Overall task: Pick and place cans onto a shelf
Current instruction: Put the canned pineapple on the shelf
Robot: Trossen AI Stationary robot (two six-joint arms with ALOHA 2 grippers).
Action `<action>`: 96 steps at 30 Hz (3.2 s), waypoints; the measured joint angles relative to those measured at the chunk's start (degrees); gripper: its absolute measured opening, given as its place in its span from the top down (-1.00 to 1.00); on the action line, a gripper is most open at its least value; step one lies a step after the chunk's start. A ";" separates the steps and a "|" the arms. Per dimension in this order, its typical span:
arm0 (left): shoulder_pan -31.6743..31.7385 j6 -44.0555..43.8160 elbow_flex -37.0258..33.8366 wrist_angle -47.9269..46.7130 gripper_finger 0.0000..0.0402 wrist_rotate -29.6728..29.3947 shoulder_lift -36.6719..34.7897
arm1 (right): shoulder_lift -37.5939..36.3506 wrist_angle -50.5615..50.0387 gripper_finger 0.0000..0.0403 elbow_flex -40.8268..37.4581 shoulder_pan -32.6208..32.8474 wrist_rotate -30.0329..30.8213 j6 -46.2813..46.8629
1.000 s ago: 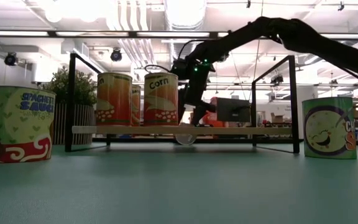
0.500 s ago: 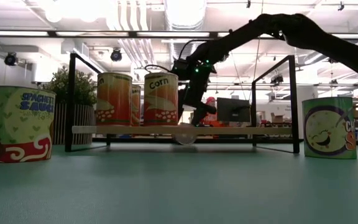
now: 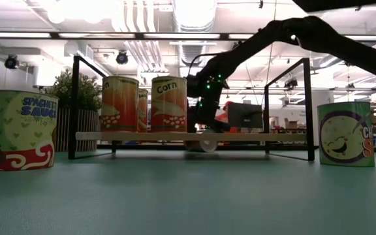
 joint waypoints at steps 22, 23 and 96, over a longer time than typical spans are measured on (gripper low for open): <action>0.01 0.00 0.00 -0.54 1.00 0.00 0.00 | -7.39 -8.87 -0.39 12.93 2.27 8.64 -4.10; -0.01 0.00 0.00 -0.54 1.00 0.00 0.00 | -9.15 -8.55 -0.39 12.85 2.95 8.88 -4.73; 3.89 -6.06 5.26 45.16 -0.61 7.28 34.10 | -24.52 131.74 -0.42 -73.35 69.28 45.55 -47.56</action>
